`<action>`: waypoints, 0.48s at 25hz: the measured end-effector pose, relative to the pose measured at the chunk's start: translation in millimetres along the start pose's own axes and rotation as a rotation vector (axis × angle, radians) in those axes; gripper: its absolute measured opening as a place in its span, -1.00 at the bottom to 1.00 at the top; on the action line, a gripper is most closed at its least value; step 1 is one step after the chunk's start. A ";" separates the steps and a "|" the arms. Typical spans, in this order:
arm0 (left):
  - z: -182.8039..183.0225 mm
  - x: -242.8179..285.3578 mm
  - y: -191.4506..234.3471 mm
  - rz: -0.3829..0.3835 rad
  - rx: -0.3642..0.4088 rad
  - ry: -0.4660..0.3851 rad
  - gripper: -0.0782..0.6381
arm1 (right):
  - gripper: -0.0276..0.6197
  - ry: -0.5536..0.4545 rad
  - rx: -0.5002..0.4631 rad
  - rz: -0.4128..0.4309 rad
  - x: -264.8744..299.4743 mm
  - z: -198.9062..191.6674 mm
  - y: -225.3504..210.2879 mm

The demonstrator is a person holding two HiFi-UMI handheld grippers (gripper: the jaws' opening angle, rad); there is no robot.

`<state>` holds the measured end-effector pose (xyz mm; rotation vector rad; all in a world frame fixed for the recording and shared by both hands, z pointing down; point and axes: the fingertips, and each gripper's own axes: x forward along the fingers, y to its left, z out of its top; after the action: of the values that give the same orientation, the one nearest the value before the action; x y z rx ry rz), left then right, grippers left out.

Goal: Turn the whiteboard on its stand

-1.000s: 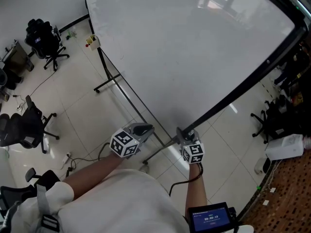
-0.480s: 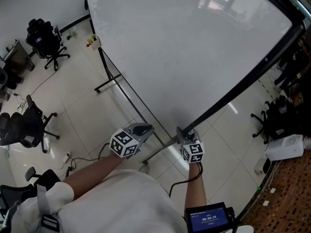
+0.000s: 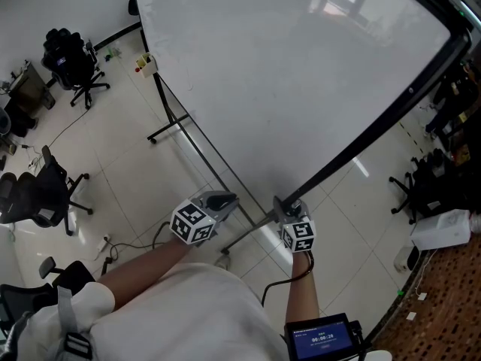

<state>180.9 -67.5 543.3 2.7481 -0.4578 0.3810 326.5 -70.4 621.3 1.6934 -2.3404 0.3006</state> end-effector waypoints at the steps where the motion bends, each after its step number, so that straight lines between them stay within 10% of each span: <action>1: 0.3 -0.5 0.0 0.001 0.000 -0.001 -0.61 | -0.45 0.001 -0.001 0.000 -0.1 0.0 0.3; 12: 1.8 -4.0 0.6 0.012 0.002 -0.002 -0.61 | -0.45 -0.003 -0.007 -0.002 -1.8 0.7 1.0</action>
<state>177.4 -67.6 540.7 2.7490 -0.4752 0.3815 326.0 -68.6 620.1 1.6949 -2.3389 0.2894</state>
